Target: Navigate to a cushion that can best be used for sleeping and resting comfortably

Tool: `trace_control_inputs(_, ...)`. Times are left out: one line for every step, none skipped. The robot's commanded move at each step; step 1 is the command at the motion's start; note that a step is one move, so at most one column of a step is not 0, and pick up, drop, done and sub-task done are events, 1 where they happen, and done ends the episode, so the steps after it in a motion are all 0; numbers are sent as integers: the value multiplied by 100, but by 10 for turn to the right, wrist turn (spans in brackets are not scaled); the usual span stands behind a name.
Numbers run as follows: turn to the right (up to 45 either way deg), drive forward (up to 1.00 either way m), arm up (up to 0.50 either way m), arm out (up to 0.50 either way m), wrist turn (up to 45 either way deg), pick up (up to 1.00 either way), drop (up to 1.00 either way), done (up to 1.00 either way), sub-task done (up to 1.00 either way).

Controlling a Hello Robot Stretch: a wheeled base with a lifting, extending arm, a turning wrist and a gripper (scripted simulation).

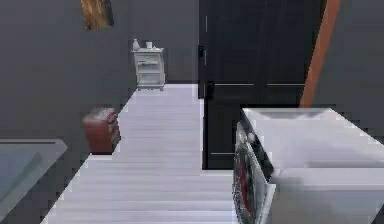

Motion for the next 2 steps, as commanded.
trace_control_inputs(-450, 0, 0, 0, 0, 0, 0, 0, 0)
trace_control_inputs(-450, 0, 0, 0, 0, 0, 0, 0, 0)
